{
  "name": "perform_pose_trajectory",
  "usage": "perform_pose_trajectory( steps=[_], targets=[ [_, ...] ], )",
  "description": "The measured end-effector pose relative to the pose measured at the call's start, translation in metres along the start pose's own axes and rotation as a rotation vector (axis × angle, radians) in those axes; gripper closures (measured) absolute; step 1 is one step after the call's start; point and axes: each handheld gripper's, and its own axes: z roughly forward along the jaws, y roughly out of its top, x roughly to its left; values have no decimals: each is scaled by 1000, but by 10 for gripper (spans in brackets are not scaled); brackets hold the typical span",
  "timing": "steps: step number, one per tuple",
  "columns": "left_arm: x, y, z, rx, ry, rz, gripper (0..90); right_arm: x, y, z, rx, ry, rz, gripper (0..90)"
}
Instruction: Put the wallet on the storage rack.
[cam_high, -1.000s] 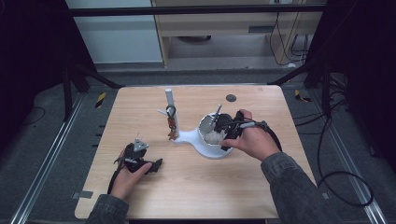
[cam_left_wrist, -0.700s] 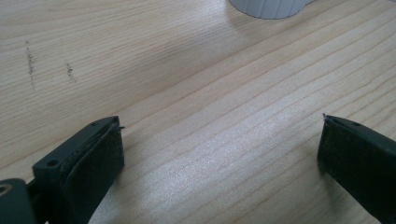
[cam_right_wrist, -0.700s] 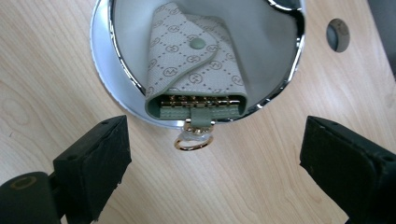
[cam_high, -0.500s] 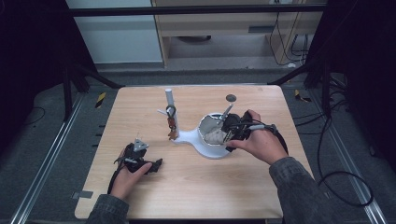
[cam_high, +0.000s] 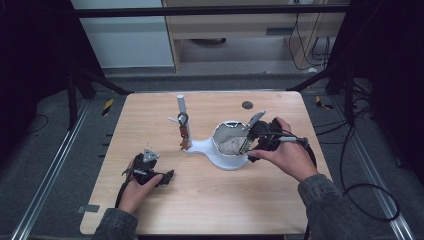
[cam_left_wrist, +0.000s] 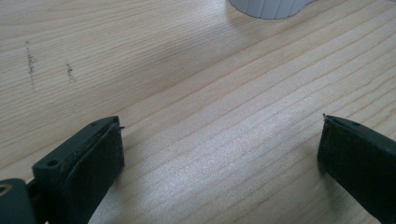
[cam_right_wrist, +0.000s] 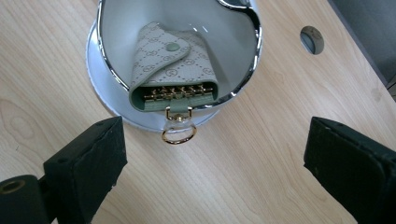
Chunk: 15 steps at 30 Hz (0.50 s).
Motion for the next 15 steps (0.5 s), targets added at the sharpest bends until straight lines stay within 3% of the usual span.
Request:
perform_pose_trajectory(
  steps=[15],
  targets=[
    [0, 0, 0, 0, -1, 0, 0, -9, -24, -3, -44, -39, 67, 62]
  ],
)
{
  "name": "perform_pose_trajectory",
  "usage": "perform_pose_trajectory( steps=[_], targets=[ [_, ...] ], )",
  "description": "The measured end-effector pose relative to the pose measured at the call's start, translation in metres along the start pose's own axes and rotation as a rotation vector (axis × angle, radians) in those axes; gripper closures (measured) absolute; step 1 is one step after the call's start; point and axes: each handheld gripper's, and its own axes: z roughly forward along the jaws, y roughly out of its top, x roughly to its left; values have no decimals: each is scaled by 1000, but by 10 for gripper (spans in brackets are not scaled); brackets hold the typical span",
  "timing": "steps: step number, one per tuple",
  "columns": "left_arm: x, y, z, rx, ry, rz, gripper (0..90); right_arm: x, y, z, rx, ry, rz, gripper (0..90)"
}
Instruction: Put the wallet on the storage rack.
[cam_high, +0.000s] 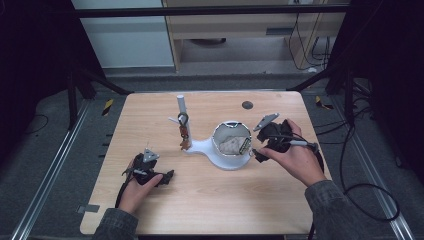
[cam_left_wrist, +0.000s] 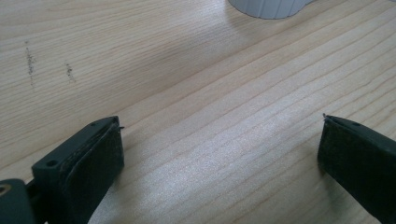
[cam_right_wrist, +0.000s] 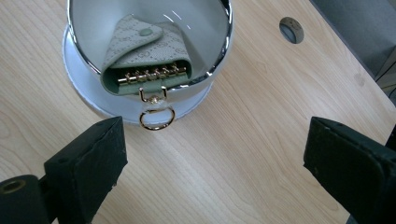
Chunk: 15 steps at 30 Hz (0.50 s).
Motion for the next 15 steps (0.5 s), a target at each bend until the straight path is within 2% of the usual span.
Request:
perform_pose_trajectory(
  steps=[5, 6, 9, 12, 15],
  targets=[
    [0, 0, 0, 0, 0, 0, 0, -3, -7, 0, -10, -9, 25, 74],
    [0, 0, 0, 0, 0, 0, 0, -5, -11, 0, -23, -12, 56, 91],
    [0, 0, 0, 0, 0, 0, 0, -8, -18, 0, -41, -20, 98, 111],
    [0, 0, 0, 0, 0, 0, 0, -10, -22, 1, -56, -27, 116, 118],
    [0, 0, 0, 0, 1, 1, 0, -13, -36, 2, -92, -37, 161, 139]
  ],
)
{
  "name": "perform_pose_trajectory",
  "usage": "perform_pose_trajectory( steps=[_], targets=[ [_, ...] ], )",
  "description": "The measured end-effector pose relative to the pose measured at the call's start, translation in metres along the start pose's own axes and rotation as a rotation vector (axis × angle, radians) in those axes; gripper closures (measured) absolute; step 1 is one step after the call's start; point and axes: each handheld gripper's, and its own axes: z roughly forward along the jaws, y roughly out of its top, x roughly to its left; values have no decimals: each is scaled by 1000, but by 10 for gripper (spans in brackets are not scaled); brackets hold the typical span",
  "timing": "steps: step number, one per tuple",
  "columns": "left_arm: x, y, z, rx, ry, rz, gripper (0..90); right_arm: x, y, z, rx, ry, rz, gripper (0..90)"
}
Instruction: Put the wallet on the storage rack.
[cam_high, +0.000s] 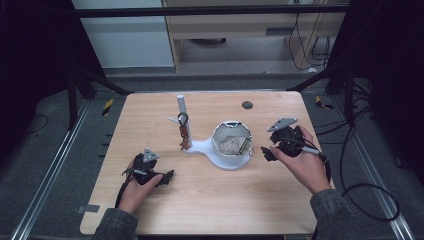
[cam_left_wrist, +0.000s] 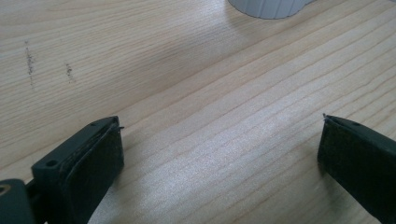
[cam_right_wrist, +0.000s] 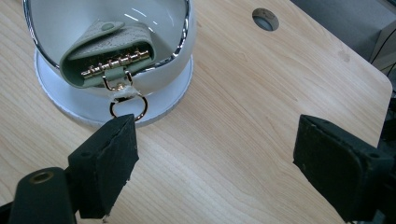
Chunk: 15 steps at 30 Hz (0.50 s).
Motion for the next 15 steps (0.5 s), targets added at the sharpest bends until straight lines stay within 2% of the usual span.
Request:
perform_pose_trajectory(
  steps=[4, 7, 15],
  targets=[
    [0, 0, 0, 0, -1, 0, 0, -3, -15, 3, -37, 5, 36, 141],
    [0, 0, 0, 1, -1, 1, 0, -3, -22, 6, -40, 7, 49, 141],
    [0, 0, 0, 1, -1, 1, 0, 1, -54, 20, -47, 16, 149, 151]
  ],
)
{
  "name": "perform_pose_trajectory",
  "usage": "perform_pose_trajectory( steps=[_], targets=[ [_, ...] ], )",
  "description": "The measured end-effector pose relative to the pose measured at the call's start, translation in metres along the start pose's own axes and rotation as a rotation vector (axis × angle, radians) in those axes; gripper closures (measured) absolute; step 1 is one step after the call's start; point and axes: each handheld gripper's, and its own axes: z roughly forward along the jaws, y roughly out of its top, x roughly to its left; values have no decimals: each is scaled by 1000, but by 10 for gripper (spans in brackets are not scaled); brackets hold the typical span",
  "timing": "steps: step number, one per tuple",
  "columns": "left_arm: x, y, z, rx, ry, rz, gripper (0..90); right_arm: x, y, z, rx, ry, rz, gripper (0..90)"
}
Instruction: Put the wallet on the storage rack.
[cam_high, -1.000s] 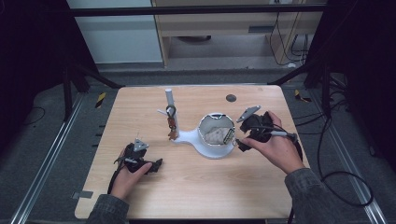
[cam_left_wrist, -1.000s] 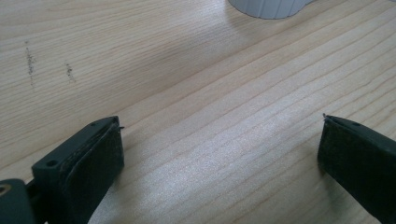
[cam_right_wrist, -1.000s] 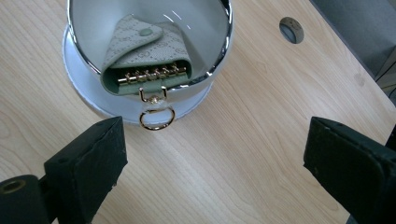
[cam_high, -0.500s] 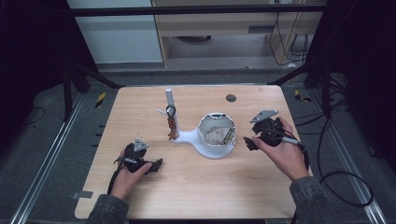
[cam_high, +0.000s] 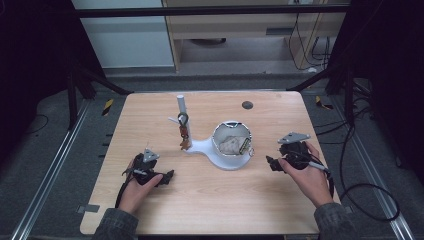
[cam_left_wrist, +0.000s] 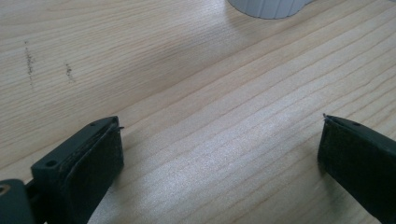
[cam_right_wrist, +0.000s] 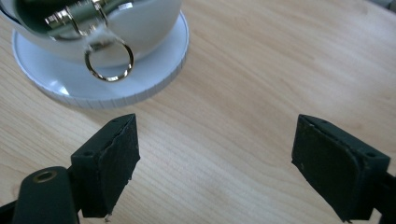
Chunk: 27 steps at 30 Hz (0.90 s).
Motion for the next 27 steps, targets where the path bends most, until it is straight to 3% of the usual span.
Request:
perform_pose_trajectory(
  steps=[12, 20, 27],
  targets=[
    [0, 0, 0, -1, -1, -1, 0, 1, -29, 26, 59, 21, 41, 148],
    [0, 0, 0, -2, -1, -2, 0, -4, -37, 41, 109, 32, 121, 56],
    [0, 0, 0, 0, -2, 0, 0, -10, -46, 49, 77, 22, 159, 65]
  ],
)
